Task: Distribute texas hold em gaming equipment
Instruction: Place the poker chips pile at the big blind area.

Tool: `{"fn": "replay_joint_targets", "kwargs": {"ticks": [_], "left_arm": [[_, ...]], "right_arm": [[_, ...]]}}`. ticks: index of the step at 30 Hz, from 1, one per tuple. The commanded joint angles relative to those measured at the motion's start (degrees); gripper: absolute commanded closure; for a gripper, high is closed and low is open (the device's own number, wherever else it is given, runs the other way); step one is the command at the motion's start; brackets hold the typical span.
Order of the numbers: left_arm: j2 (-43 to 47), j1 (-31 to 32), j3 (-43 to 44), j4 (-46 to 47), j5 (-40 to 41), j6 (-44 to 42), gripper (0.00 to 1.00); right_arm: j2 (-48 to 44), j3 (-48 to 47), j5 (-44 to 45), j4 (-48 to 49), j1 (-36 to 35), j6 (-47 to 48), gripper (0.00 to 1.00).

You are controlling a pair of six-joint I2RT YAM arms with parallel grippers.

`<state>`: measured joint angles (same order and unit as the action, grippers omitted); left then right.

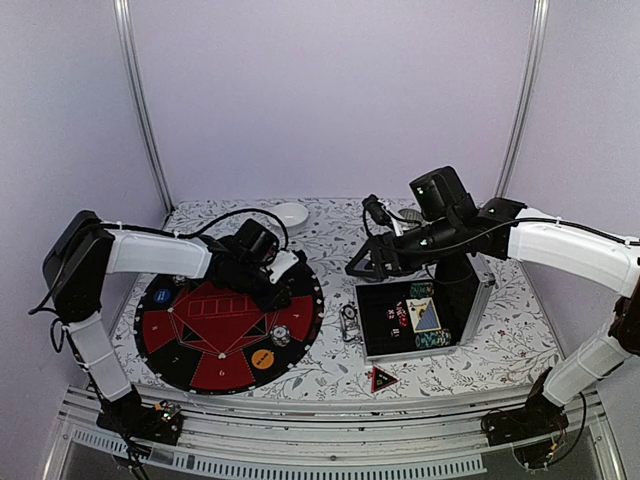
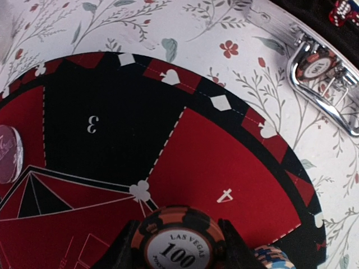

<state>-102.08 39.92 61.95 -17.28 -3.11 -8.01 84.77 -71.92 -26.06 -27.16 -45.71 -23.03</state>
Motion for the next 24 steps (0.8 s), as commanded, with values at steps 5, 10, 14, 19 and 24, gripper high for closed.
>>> {"fn": "replay_joint_targets", "kwargs": {"ticks": [5, 10, 14, 19, 24], "left_arm": [[-5.8, -0.6, 3.8, 0.8, -6.5, -9.5, 0.99], [-7.6, -1.3, 4.6, 0.7, -6.2, -12.1, 0.94], [-9.9, -1.9, 7.1, -1.1, -8.0, -13.3, 0.87], [-12.7, -2.0, 8.1, -4.5, -9.2, -14.3, 0.71], [-12.6, -2.1, 8.1, -4.9, -9.6, -14.2, 0.49]], "right_arm": [[-1.2, 0.6, 0.6, -0.4, 0.3, 0.9, 0.32], [-1.8, 1.3, 0.7, -0.4, 0.3, 1.0, 0.32], [-2.0, 1.7, 0.9, -0.4, 0.4, 0.8, 0.32], [-2.3, 1.9, 1.0, -0.4, 0.4, 0.7, 0.32], [-2.4, 2.0, 1.2, -0.4, 0.4, 0.6, 0.32]]}}
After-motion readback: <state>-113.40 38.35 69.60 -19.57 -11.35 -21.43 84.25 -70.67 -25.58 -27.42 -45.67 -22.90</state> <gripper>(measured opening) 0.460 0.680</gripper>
